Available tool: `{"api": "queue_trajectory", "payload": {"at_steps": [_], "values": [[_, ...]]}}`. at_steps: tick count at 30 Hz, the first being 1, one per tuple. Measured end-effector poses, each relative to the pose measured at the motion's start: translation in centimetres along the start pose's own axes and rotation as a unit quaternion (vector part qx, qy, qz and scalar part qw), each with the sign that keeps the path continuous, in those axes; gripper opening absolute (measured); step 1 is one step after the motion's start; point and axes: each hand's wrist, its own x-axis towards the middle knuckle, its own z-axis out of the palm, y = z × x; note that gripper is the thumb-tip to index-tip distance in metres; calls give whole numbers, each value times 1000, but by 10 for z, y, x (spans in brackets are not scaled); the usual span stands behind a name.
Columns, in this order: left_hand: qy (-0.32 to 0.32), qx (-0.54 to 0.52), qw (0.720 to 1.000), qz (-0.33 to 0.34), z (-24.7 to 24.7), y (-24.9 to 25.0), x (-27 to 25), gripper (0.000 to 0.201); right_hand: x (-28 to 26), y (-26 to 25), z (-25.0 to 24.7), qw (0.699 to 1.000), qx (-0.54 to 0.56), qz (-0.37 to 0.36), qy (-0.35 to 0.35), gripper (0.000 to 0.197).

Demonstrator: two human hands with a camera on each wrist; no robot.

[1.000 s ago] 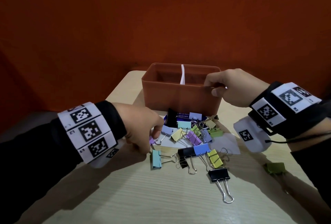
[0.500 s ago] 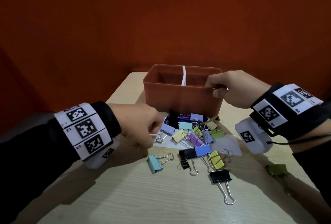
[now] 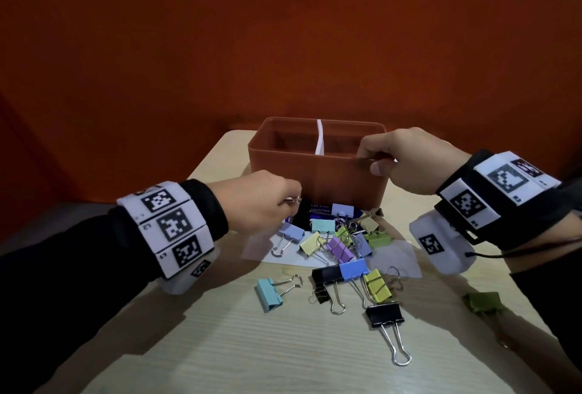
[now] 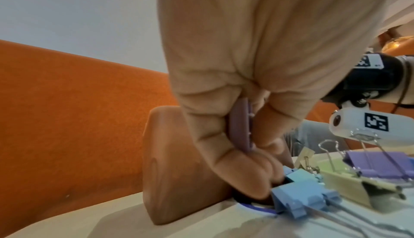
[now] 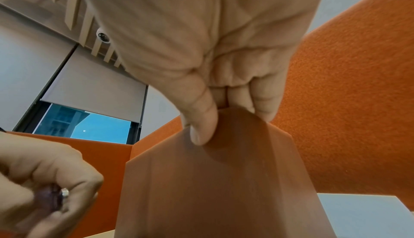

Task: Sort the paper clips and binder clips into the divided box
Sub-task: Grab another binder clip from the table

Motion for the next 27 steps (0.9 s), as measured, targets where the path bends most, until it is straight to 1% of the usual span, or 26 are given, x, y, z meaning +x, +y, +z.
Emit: {"api": "queue_trajectory", "payload": {"at_steps": [2,5,6,8,11,16,18,21,23,25,27], "values": [[-3,29,1000,-10,2,3,3,14,-1,-1,-1,1000,-5,5,-1,18],[-32,88,995,-35,6,4,8,39,-2,-2,-1,1000,-5,10,-1,19],[-42,105,993,-38,7,4,10,41,-2,-2,-1,1000,-4,11,-2,19],[-58,125,990,-35,9,4,11,35,-2,-2,-1,1000,-4,10,-3,19],[-58,132,989,-23,9,6,10,23,-3,-3,-2,1000,-6,10,-3,18],[-43,118,992,-26,3,5,9,23,-3,-2,-2,1000,-5,9,-3,18],[-46,115,992,-29,2,4,9,24,-2,-2,-1,1000,-5,9,-2,18],[-61,63,996,-21,-3,4,8,17,-2,-2,-1,1000,-6,8,0,19],[-45,29,999,-3,-14,7,7,13,-2,-2,-1,1000,-6,7,0,19],[-37,-56,998,9,-27,9,7,15,-2,-2,0,1000,-5,6,2,19],[-31,-178,983,24,-41,14,7,14,-2,-2,-1,1000,-5,6,4,19]]}}
